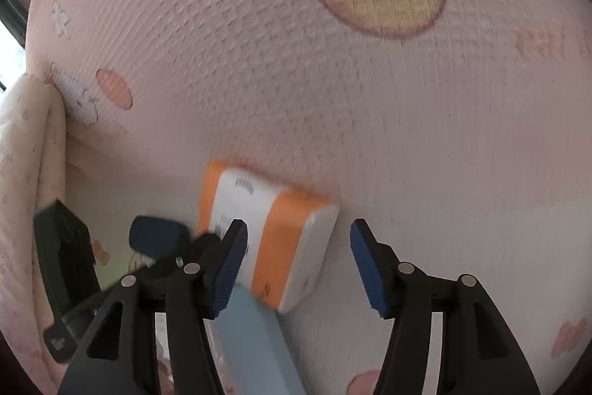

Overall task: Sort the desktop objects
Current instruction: 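Close the right gripper on the tissue pack and lift it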

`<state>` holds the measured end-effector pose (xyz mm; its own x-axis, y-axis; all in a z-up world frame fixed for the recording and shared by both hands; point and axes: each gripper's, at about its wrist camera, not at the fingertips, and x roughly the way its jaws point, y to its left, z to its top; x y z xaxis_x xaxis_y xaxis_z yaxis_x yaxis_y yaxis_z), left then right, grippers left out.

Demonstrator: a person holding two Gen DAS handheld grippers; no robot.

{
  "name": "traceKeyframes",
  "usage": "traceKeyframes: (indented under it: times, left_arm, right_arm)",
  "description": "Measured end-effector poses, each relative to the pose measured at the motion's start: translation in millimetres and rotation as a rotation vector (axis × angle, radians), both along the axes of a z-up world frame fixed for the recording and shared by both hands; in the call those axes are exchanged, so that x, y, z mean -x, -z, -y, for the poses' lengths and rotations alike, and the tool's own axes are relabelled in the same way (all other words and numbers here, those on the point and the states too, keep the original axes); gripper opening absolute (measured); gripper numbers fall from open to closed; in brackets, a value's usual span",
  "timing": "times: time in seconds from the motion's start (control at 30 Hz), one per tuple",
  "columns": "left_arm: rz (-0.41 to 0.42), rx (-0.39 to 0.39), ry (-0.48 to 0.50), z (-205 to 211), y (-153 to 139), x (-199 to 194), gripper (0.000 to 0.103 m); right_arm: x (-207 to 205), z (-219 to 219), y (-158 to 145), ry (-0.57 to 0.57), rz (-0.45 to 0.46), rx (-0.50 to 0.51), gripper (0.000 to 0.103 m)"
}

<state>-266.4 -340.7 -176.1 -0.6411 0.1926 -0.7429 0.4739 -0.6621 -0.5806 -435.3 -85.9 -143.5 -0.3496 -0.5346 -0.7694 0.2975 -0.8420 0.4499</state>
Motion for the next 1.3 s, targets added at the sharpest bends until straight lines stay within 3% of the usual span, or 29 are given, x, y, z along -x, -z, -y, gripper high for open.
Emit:
traceKeyframes:
  times: [0.13, 0.17, 0.23, 0.33, 0.6, 0.8, 0.93, 1.3]
  left_arm:
    - [-0.02, -0.057, -0.021, -0.2, 6.8, 5.3, 0.054]
    - [-0.019, -0.054, -0.022, -1.3, 6.4, 6.9, 0.054]
    - [-0.013, -0.022, -0.02, -6.3, 3.9, 12.6, 0.053]
    - [-0.003, 0.039, 0.003, -17.3, -2.6, 19.8, 0.052]
    - [0.005, 0.041, 0.102, -68.3, -10.1, 46.5, 0.051]
    - [0.02, 0.038, 0.223, -135.7, -13.0, 63.1, 0.051]
    - [0.031, 0.077, 0.299, -183.6, -18.5, 68.0, 0.051]
    - [0.068, 0.106, 0.366, -234.4, -30.3, 21.6, 0.05]
  right_arm:
    - [15.8, 7.4, 11.3, -0.057, 0.036, 0.037, 0.056]
    - [17.9, 9.1, 14.7, -0.067, 0.045, 0.039, 0.052]
    - [18.3, 10.9, 18.9, -0.076, 0.041, 0.011, 0.041]
    - [14.8, 8.3, 18.9, -0.102, 0.025, -0.012, 0.037]
    - [6.2, -33.3, 13.5, -0.056, 0.01, -0.056, 0.037]
    - [-19.5, -92.9, 8.4, 0.034, 0.006, -0.089, 0.037]
    - [-39.6, -127.2, 10.5, 0.09, 0.023, -0.098, 0.037]
    - [-100.0, -162.9, 5.0, 0.146, 0.067, -0.087, 0.037]
